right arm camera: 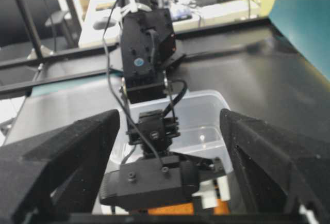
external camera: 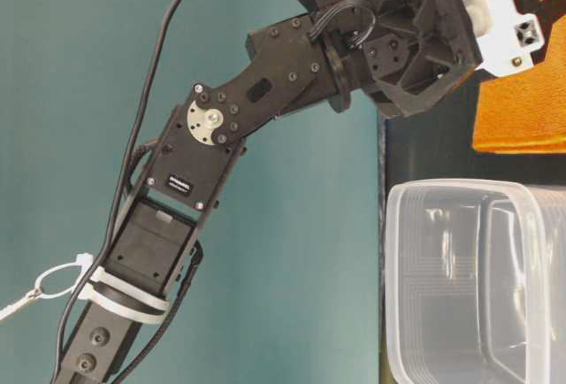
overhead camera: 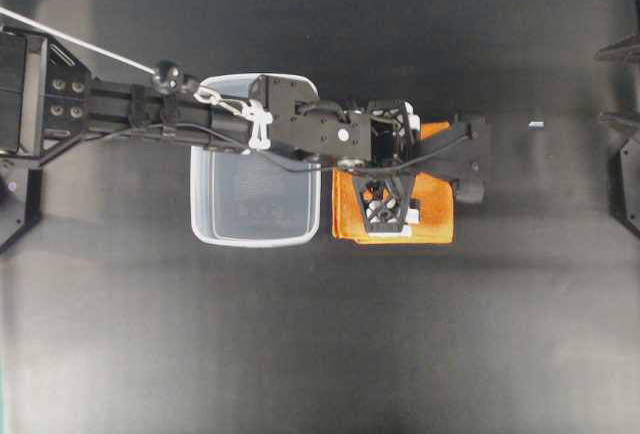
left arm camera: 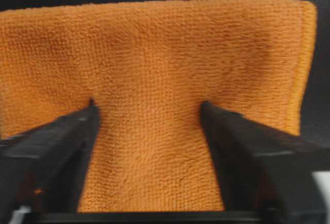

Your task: Place the orange towel into the container with the left arm.

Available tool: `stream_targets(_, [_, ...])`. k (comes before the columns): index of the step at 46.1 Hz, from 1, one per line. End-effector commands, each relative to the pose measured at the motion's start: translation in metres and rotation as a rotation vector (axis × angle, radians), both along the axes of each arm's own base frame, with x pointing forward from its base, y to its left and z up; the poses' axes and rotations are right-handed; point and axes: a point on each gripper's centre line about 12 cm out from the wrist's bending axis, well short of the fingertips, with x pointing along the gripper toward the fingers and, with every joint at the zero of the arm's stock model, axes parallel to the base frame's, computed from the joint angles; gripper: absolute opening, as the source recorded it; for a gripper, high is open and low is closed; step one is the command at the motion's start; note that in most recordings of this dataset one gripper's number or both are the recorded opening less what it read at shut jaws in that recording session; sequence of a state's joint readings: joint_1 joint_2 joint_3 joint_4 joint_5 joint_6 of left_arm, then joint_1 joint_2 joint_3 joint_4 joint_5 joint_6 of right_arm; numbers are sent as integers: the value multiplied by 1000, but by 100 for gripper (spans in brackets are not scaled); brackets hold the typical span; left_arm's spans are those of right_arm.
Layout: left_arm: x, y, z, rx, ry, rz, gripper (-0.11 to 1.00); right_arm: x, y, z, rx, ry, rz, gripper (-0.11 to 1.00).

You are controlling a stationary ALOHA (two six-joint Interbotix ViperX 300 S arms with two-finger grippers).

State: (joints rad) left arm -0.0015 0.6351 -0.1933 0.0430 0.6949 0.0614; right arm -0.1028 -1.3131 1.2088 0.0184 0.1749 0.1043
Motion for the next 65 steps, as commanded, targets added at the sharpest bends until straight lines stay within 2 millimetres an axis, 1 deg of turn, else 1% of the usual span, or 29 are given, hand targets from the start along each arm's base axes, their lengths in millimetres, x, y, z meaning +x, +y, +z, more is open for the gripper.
stream_targets(1, [0, -8, -4, 2, 5, -18, 60, 2, 0, 2, 3, -5, -1, 76])
stream_targets(7, [2, -9, 2, 3, -12, -20, 24, 2, 0, 3, 2, -6, -1, 76])
stream_targets(9, [3, -8, 7, 3, -25, -18, 14, 2, -1, 3, 2, -6, -3, 76])
stream_targets(10, [4, -7, 13, 3, -37, -17, 9, 2, -1, 3, 2, -6, -3, 76])
stream_targets(11, [5, -7, 17, 1, -43, -13, 7, 2, 0, 3, 2, -8, -1, 76])
stream_targets(13, [6, -7, 27, 1, -58, -13, 6, 2, 0, 3, 4, -7, -1, 76])
stream_targets(14, [7, -6, 36, 2, -74, -12, 7, 2, 0, 3, 2, -6, -1, 76])
stream_targets(17, [7, -6, 56, 1, -98, -10, 7, 2, 0, 3, 4, -7, -1, 76])
stream_targets(24, [-5, -6, 123, 3, -149, -8, 7, 1, 0, 5, 3, -14, -3, 76])
stream_targets(25, [-10, -6, 137, 3, -158, -8, 7, 1, -1, 5, 2, -14, -3, 76])
stream_targets(28, [-22, -6, 167, 3, -178, -7, 7, 1, 0, 5, 2, -14, -1, 76])
stream_targets(30, [-32, -5, 184, 4, -186, -4, 7, 1, 0, 4, 2, -13, -1, 76])
stream_targets(33, [-48, -3, 202, 4, -181, 0, 6, 1, 0, 4, 2, -13, -1, 76])
stream_targets(34, [-56, -2, 210, 5, -181, 4, 7, 1, 0, 5, 2, -14, -1, 76])
stream_targets(39, [-82, 5, 221, 6, -160, 19, 6, 1, -1, 5, 1, -16, -3, 76])
stream_targets(46, [-119, 7, 222, 6, -132, 25, 7, 1, 0, 5, 5, -16, -1, 76])
stream_targets(52, [-147, 6, 215, 1, -114, 31, 7, 1, 0, 4, 3, -11, -2, 76])
stream_targets(57, [-158, 5, 209, 0, -125, 29, 7, 2, -1, 3, 4, -8, -3, 76])
stream_targets(65, [-164, 8, 202, 1, -136, 35, 6, 2, -1, 2, 4, -5, -3, 76])
